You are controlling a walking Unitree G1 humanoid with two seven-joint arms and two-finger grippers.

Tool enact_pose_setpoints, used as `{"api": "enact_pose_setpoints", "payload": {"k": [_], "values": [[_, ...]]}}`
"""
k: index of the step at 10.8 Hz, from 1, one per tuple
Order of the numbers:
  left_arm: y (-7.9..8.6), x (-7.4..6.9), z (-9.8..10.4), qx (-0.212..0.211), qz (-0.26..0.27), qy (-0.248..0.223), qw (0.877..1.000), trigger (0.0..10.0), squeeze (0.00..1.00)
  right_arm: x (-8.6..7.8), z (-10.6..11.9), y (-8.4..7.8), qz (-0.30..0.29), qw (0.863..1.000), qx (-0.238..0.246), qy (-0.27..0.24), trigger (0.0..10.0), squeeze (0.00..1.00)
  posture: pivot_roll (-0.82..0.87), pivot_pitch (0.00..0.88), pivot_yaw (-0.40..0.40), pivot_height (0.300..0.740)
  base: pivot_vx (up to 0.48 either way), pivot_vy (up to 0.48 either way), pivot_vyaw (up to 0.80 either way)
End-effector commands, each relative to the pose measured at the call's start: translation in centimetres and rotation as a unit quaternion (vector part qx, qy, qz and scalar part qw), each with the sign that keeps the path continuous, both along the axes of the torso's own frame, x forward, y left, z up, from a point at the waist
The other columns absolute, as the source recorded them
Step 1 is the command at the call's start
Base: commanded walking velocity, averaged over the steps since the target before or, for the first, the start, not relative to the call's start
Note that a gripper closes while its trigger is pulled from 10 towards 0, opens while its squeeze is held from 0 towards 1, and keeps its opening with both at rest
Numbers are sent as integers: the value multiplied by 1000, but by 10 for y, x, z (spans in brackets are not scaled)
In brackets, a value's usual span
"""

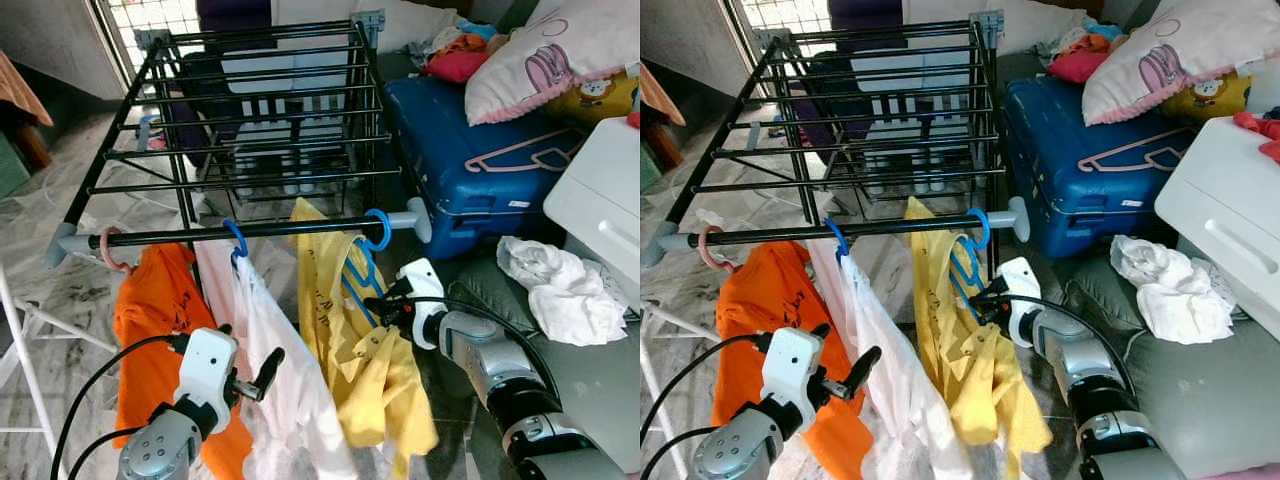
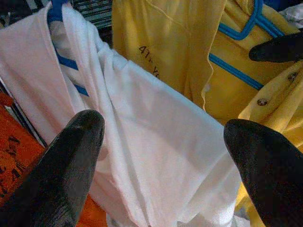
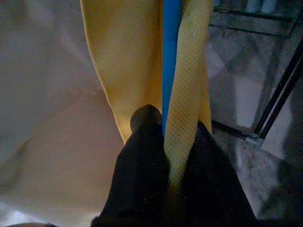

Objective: Hang hanger

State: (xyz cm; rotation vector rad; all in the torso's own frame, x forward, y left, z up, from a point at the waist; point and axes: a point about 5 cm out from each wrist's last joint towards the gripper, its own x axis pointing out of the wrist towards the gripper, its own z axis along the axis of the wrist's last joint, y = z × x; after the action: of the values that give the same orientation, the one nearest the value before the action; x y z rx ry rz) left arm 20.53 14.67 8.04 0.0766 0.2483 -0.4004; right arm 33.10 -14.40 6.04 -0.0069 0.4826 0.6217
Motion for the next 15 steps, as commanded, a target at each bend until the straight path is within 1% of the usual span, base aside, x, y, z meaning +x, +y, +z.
{"api": "enact_pose_setpoints", "payload": {"k": [1, 2, 3, 5, 6, 7, 8, 10, 11, 13, 15], "values": [[4, 1, -2, 11, 3, 6, 1000, 10000, 0, 9, 13, -1, -20, 999, 13, -40, 0, 0, 31, 0, 74, 740, 0, 0, 0], [5, 1, -2, 12, 8, 4, 1000, 10000, 0, 15, 25, -3, -44, 996, 27, -79, 0, 0, 29, 0, 75, 740, 0, 0, 0], [6, 2, -2, 11, 13, 3, 1000, 10000, 0, 24, 46, -8, -86, 986, 50, -132, 0, 0, 26, 0, 76, 740, 0, 0, 0], [6, 3, -2, 10, 14, 2, 1000, 10000, 0, 24, 53, -9, -89, 982, 60, -155, 0, 0, 24, 0, 74, 740, 0, 0, 0], [9, 3, -1, 18, 29, -3, 999, 10000, 0, 14, 48, -6, -69, 984, 62, -153, 10000, 0, 24, 0, 71, 740, 0, 0, 0], [13, 3, -1, 29, 44, -7, 999, 10000, 0, 6, 44, -5, -61, 984, 62, -152, 10000, 0, 20, 0, 65, 740, 0, 0, 0], [18, 4, -1, 38, 62, -11, 997, 10000, 0, -10, 38, -6, -50, 985, 56, -154, 10000, 0, 12, 0, 60, 740, 0, 0, 0], [17, 5, -3, 26, 70, -9, 997, 10000, 0, -31, 37, -3, -44, 984, 44, -169, 10000, 0, -12, 0, 58, 740, 0, 0, 0], [12, 8, -2, 21, 67, -13, 997, 10000, 0, -43, 35, -3, -52, 985, 44, -159, 10000, 0, -26, 0, 55, 740, 0, 0, 0], [9, 10, -3, 17, 65, -11, 998, 10000, 0, -57, 26, -6, -61, 988, 36, -138, 10000, 0, -35, 0, 53, 740, 0, 0, 0], [8, 10, -4, 15, 63, -10, 998, 10000, 0, -75, 13, -11, -68, 992, 12, -106, 10000, 0, -39, 0, 50, 740, 0, 0, 0]]}}
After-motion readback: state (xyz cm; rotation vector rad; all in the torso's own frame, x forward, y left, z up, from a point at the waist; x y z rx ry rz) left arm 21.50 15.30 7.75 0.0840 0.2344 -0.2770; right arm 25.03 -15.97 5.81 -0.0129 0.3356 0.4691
